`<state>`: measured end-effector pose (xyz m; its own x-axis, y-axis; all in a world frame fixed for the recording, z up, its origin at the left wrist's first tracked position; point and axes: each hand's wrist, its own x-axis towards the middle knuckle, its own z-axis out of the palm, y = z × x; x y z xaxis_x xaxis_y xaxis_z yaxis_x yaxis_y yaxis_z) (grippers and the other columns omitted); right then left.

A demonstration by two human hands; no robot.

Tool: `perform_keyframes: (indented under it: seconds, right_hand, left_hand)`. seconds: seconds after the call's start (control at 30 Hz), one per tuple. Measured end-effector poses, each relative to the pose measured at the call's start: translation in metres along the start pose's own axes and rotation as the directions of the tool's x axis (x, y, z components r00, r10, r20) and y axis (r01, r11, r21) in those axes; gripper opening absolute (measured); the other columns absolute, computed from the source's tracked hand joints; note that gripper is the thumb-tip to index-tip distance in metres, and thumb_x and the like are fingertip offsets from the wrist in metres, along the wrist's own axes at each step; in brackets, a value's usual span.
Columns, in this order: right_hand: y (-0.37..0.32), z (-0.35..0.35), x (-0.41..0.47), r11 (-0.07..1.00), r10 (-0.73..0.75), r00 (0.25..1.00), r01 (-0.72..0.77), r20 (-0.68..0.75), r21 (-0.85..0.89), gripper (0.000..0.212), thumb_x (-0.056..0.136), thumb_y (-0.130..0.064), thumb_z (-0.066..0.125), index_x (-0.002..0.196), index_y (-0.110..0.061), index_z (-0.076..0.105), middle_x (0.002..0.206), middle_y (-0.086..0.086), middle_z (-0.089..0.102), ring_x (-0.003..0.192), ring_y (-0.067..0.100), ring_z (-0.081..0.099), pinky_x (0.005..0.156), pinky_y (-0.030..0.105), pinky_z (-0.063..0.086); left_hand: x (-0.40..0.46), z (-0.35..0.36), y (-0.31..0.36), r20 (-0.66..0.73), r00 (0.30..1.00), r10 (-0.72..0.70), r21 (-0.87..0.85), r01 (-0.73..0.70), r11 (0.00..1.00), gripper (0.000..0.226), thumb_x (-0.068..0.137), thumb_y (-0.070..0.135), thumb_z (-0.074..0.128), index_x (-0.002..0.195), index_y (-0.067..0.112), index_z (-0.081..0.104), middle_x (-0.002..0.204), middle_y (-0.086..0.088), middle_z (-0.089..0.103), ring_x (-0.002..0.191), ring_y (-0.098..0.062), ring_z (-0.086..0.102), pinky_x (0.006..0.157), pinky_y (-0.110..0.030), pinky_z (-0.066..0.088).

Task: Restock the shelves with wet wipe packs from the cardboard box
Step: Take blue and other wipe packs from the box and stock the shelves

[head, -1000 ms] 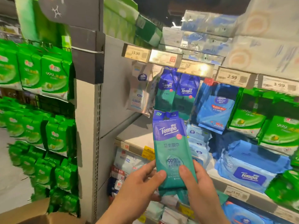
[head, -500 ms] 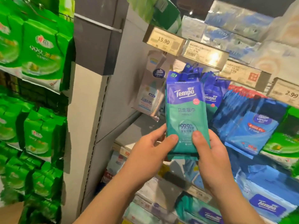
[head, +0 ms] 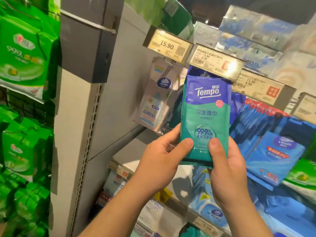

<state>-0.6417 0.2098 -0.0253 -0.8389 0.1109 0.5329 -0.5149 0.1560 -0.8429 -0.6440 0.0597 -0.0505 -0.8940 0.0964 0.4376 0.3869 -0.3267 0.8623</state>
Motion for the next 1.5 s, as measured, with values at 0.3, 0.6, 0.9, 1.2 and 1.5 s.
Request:
perform_keyframes:
  seconds: [0.3, 0.6, 0.9, 1.2, 1.5]
  right_hand:
    - [0.031, 0.005, 0.012, 0.999, 0.039, 0.999, -0.039, 0.003, 0.009, 0.034, 0.093, -0.044, 0.065, 0.119, -0.021, 0.066, 0.112, -0.003, 0.076, 0.1, 0.014, 0.073, 0.077, 0.022, 0.056]
    - [0.062, 0.012, 0.019, 0.979, 0.11, 0.992, -0.1, 0.053, -0.176, 0.034, 0.09, -0.033, 0.068, 0.121, -0.022, 0.058, 0.108, -0.008, 0.076, 0.085, 0.022, 0.076, 0.072, 0.049, 0.061]
    - [0.069, 0.026, 0.047, 0.967, 0.116, 0.988, -0.136, -0.104, -0.214, 0.021, 0.099, -0.03, 0.063, 0.118, -0.02, 0.062, 0.109, -0.005, 0.075, 0.075, 0.017, 0.075, 0.071, 0.049, 0.062]
    - [0.076, 0.042, 0.076, 0.961, 0.177, 0.955, -0.22, -0.238, -0.165, 0.018, 0.098, -0.034, 0.065, 0.104, -0.016, 0.061, 0.096, -0.002, 0.072, 0.068, -0.006, 0.066, 0.054, 0.013, 0.048]
    - [0.089, 0.039, 0.073, 0.915, 0.338, 0.932, -0.358, -0.129, -0.186, 0.02, 0.101, -0.032, 0.062, 0.112, -0.015, 0.064, 0.092, 0.0, 0.073, 0.056, 0.004, 0.068, 0.054, 0.025, 0.056]
  left_hand:
    - [0.014, -0.004, -0.02, -0.036, 0.999, -0.015, 0.059, 0.017, 0.998, 0.036, 0.106, 0.017, 0.053, 0.138, 0.03, 0.062, 0.119, 0.014, 0.075, 0.113, -0.006, 0.07, 0.094, -0.021, 0.055]
    - [0.027, -0.007, -0.062, -0.198, 0.969, -0.149, 0.088, 0.169, 0.982, 0.057, 0.089, 0.061, 0.059, 0.144, 0.059, 0.045, 0.135, 0.005, 0.065, 0.12, -0.015, 0.066, 0.098, -0.048, 0.057]
    - [0.069, -0.009, -0.05, -0.124, 0.969, -0.214, 0.191, 0.235, 0.953, 0.039, 0.097, 0.044, 0.053, 0.134, 0.056, 0.056, 0.118, 0.018, 0.073, 0.108, -0.01, 0.07, 0.099, -0.047, 0.056]
    - [0.105, -0.001, -0.037, -0.165, 0.95, -0.265, 0.233, 0.299, 0.925, 0.029, 0.109, 0.023, 0.045, 0.131, 0.033, 0.06, 0.099, 0.002, 0.069, 0.045, 0.008, 0.057, 0.04, -0.011, 0.041]
    - [0.092, -0.009, -0.045, -0.237, 0.922, -0.307, 0.245, 0.362, 0.899, 0.015, 0.099, 0.028, 0.054, 0.103, 0.036, 0.065, 0.103, 0.003, 0.072, 0.071, -0.003, 0.063, 0.051, -0.016, 0.044]
